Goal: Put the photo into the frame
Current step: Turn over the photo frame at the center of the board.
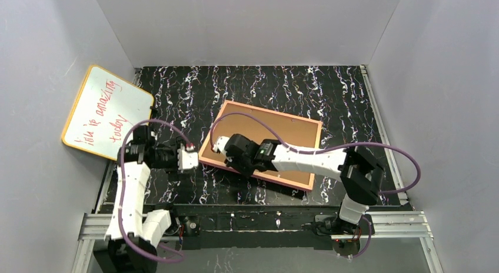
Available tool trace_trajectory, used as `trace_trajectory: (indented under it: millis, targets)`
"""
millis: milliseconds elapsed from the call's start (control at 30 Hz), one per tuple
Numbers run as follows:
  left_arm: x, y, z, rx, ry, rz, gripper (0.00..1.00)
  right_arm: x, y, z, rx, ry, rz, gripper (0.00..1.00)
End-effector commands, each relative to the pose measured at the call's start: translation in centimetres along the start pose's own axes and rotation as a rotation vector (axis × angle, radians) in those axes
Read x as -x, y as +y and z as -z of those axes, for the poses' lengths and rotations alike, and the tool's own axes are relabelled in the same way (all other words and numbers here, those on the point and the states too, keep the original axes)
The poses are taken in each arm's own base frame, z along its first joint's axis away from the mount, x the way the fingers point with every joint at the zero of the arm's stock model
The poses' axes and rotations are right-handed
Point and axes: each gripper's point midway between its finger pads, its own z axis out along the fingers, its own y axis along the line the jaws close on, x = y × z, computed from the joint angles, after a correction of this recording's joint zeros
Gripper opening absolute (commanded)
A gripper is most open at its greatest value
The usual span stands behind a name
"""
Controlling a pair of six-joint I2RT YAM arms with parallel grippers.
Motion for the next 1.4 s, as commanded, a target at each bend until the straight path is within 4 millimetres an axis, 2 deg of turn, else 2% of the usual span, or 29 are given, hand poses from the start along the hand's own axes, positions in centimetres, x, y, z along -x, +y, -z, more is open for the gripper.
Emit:
trace_trajectory:
  millis: [0, 67, 267, 400, 533, 667, 767, 867, 1000, 1033, 1133, 1200, 1233, 1267, 1367]
  targets:
    - [1.8, 0.4, -0.2, 0.105, -0.063, -0.450, 0.94, 7.5, -0.8, 5.8, 0.065, -0.250, -0.078, 0.01]
    - [2.5, 1.0, -0.2, 0.163, -0.083, -0.560, 0.95, 8.7, -0.4, 6.9, 0.114, -0.287, -0.103, 0.01]
    - [3.6, 1.8, -0.6, 0.163, -0.129, -0.733, 0.96, 11.8, -0.1, 9.5, 0.174, -0.357, -0.139, 0.01]
    - [3.9, 2.9, -0.8, 0.171, -0.139, -0.798, 0.93, 12.7, -0.3, 10.0, 0.190, -0.350, -0.147, 0.01]
    - [4.2, 3.6, -2.1, 0.126, -0.124, -0.890, 0.89, 13.8, -0.2, 10.8, 0.220, -0.373, -0.164, 0.01]
    - [6.8, 6.2, -3.1, 0.223, -0.135, -0.973, 0.83, 14.4, -0.4, 11.0, 0.222, -0.379, -0.177, 0.01]
    - [7.4, 6.7, -4.1, 0.204, -0.113, -0.976, 0.78, 14.7, -0.4, 11.1, 0.225, -0.378, -0.184, 0.01]
    - [7.5, 7.0, -4.5, 0.185, -0.106, -0.968, 0.64, 15.2, -0.7, 11.4, 0.225, -0.385, -0.195, 0.01]
    - [7.9, 7.1, -4.5, 0.187, -0.108, -0.975, 0.24, 15.3, -1.2, 11.7, 0.209, -0.385, -0.208, 0.01]
    - [8.0, 7.2, -4.4, 0.190, -0.110, -0.972, 0.18, 15.3, -1.3, 11.9, 0.207, -0.389, -0.209, 0.01]
    - [8.4, 7.5, -4.1, 0.202, -0.113, -0.961, 0.13, 15.3, -1.9, 12.4, 0.187, -0.398, -0.215, 0.03]
    - [8.7, 7.7, -3.8, 0.214, -0.119, -0.949, 0.13, 14.9, -2.6, 12.8, 0.150, -0.391, -0.215, 0.17]
    - [8.9, 7.9, -3.6, 0.221, -0.120, -0.940, 0.13, 14.6, -3.0, 13.0, 0.129, -0.386, -0.215, 0.29]
    - [9.1, 8.1, -3.4, 0.228, -0.123, -0.926, 0.13, 14.1, -3.6, 13.3, 0.093, -0.378, -0.221, 0.47]
    - [9.6, 8.6, -2.9, 0.243, -0.128, -0.874, 0.13, 12.2, -4.2, 15.0, 0.053, -0.358, -0.194, 0.80]
